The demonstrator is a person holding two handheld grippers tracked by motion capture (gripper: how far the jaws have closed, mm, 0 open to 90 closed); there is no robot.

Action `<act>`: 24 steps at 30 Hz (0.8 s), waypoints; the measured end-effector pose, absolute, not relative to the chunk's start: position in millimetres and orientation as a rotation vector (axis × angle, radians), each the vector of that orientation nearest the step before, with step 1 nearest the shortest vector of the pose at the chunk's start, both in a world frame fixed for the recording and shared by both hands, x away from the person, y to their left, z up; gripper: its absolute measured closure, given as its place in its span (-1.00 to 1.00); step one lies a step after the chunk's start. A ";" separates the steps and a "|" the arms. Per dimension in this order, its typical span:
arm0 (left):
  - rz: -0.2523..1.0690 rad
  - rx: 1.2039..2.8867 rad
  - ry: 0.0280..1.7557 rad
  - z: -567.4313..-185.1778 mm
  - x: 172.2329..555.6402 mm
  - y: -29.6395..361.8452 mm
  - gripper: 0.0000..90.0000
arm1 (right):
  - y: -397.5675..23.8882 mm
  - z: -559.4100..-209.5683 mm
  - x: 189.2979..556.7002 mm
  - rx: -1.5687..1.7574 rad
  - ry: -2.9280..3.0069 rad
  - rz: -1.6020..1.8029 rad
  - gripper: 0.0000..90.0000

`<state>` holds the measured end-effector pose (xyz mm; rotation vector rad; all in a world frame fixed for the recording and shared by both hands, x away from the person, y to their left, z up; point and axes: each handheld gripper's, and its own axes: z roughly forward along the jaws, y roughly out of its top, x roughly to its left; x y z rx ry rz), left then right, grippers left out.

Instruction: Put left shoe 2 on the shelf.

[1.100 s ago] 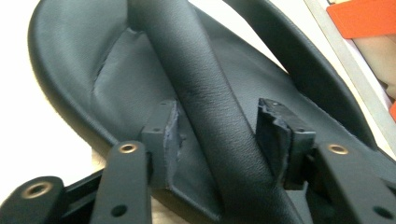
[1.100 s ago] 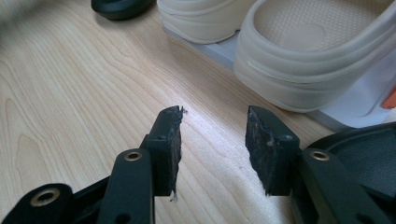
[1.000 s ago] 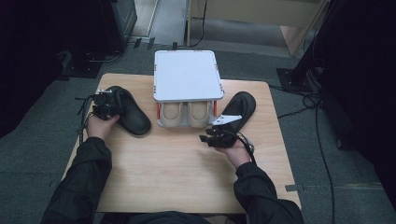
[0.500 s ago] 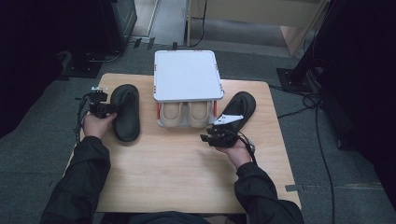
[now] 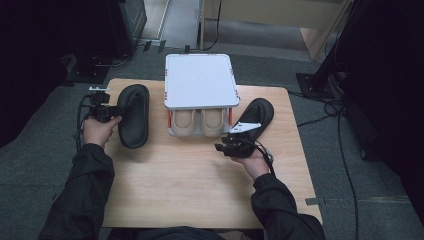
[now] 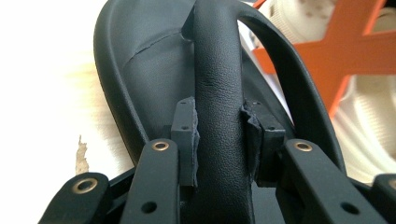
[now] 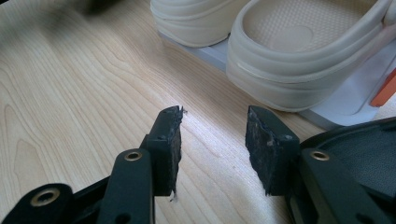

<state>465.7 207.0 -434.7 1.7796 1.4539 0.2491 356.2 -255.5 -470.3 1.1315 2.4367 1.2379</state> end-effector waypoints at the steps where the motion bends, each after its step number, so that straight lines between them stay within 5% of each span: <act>1: 0.247 1.776 1.451 -431.8 465.6 206.9 0.53 | -255.7 -470.2 356.3 1.129 2.436 1.241 0.25; 24: 0.271 1.810 1.445 -366.6 489.5 200.3 0.53 | -256.8 -466.6 360.5 1.119 2.417 1.280 0.25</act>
